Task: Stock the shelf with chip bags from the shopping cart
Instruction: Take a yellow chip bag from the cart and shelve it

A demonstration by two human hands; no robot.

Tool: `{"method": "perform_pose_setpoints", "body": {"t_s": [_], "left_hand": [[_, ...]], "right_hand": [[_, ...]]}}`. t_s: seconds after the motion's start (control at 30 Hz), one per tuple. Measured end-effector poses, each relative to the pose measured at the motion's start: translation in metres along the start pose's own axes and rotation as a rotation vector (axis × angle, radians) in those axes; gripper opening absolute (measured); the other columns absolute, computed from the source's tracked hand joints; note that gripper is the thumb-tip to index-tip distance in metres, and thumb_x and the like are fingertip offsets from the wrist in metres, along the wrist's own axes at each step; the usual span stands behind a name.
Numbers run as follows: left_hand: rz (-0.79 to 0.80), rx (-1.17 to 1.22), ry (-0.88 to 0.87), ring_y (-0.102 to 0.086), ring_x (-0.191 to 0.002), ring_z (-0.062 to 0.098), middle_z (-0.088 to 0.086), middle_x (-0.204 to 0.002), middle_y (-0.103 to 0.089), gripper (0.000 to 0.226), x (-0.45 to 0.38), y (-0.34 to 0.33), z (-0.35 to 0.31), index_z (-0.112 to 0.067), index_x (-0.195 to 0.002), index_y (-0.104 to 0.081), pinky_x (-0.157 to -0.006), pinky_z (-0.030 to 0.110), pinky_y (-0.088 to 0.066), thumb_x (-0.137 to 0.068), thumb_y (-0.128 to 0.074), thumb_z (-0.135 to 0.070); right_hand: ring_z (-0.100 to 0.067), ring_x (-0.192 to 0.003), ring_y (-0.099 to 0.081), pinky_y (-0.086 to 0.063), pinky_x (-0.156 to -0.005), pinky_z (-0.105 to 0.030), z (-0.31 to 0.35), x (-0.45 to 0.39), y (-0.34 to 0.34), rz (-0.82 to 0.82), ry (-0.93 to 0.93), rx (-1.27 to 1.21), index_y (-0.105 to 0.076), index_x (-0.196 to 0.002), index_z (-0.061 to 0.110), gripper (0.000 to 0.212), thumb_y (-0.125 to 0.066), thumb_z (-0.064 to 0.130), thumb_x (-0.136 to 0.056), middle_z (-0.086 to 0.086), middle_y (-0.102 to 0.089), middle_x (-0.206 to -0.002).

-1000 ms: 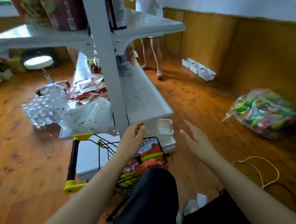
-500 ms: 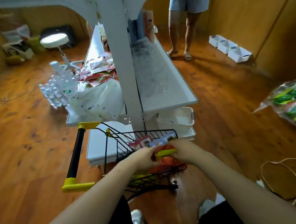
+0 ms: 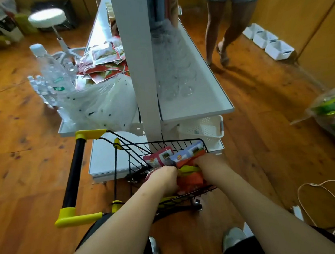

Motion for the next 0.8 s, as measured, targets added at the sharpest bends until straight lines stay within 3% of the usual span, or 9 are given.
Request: {"method": "perform_pose_setpoints", "body": {"t_s": [0.13,0.2,0.3,0.37,0.47,0.6,0.7,0.8], "left_hand": [[-0.109,0.151,-0.005,-0.066,-0.081,0.027,0.005,-0.084,-0.068,0.012,0.009,0.02,0.006,-0.011,-0.084,-0.071,-0.074,0.04,-0.058,-0.084,-0.061,-0.017],[-0.192,0.247,-0.026,-0.065,-0.078,0.02,0.002,-0.084,-0.069,0.01,0.017,0.032,0.008,-0.013,-0.086,-0.074,-0.072,0.037,-0.057,-0.083,-0.065,-0.018],[-0.29,0.436,-0.033,-0.06,-0.073,0.01,-0.008,-0.084,-0.062,0.011,0.032,0.048,0.01,-0.02,-0.094,-0.072,-0.063,0.02,-0.048,-0.083,-0.072,-0.02],[-0.323,0.575,-0.037,-0.061,-0.068,0.006,-0.006,-0.085,-0.064,0.015,0.037,0.054,0.011,-0.019,-0.099,-0.07,-0.058,0.014,-0.047,-0.084,-0.072,-0.019],[-0.356,0.829,-0.042,-0.065,-0.068,0.008,0.0,-0.09,-0.072,0.018,0.038,0.059,0.011,-0.022,-0.1,-0.069,-0.057,0.017,-0.05,-0.083,-0.074,-0.024],[-0.341,1.041,-0.067,-0.073,-0.085,0.018,0.001,-0.096,-0.076,0.017,0.039,0.063,0.002,-0.025,-0.103,-0.068,-0.079,0.033,-0.059,-0.089,-0.068,-0.034],[-0.337,1.132,-0.057,-0.072,-0.081,0.018,0.005,-0.094,-0.075,0.015,0.039,0.065,-0.004,-0.018,-0.102,-0.062,-0.071,0.032,-0.057,-0.097,-0.058,-0.032],[-0.428,1.099,-0.03,-0.071,-0.079,0.017,0.006,-0.095,-0.072,0.014,0.038,0.067,-0.004,-0.018,-0.1,-0.058,-0.066,0.028,-0.054,-0.099,-0.055,-0.033]], "right_hand": [[-0.023,-0.108,-0.061,-0.049,-0.087,-0.031,-0.008,0.011,0.009,-0.136,0.058,-0.135,-0.066,-0.123,0.034,0.04,-0.057,0.017,-0.088,0.0,-0.066,-0.122],[-0.017,-0.102,-0.063,-0.05,-0.085,-0.03,-0.014,0.017,0.016,-0.242,0.071,-0.359,-0.073,-0.113,0.028,0.029,-0.061,0.019,-0.088,0.001,-0.071,-0.115],[-0.013,-0.093,-0.067,-0.052,-0.082,-0.029,-0.019,0.029,0.028,-0.345,0.078,-0.793,-0.078,-0.098,0.022,0.014,-0.07,0.029,-0.088,0.003,-0.074,-0.099],[-0.01,-0.084,-0.068,-0.052,-0.071,-0.026,-0.019,0.039,0.037,-0.384,0.069,-1.005,-0.077,-0.092,0.024,0.01,-0.071,0.031,-0.087,0.005,-0.074,-0.089],[-0.008,-0.067,-0.067,-0.049,-0.056,-0.02,-0.019,0.046,0.042,-0.368,0.042,-1.226,-0.074,-0.089,0.026,0.007,-0.067,0.024,-0.089,0.003,-0.073,-0.079],[-0.029,-0.086,-0.073,-0.058,-0.081,-0.042,-0.024,0.048,0.044,-0.347,0.012,-1.362,-0.072,-0.108,0.023,0.025,-0.063,0.039,-0.091,-0.008,-0.077,-0.09],[-0.03,-0.09,-0.074,-0.056,-0.087,-0.045,-0.02,0.053,0.048,-0.27,0.047,-1.44,-0.07,-0.112,0.016,0.045,-0.055,0.053,-0.092,-0.011,-0.077,-0.096],[-0.031,-0.109,-0.068,-0.048,-0.098,-0.048,-0.013,0.056,0.049,-0.093,0.107,-1.662,-0.066,-0.12,0.019,0.069,-0.045,0.074,-0.084,-0.012,-0.072,-0.116]]}}
Point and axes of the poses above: each hand's wrist, its own x-axis away from the middle knuckle, its own y-axis out of the back of the hand, z = x × y, the point moved 2 cm from there along -x, towards the middle knuckle
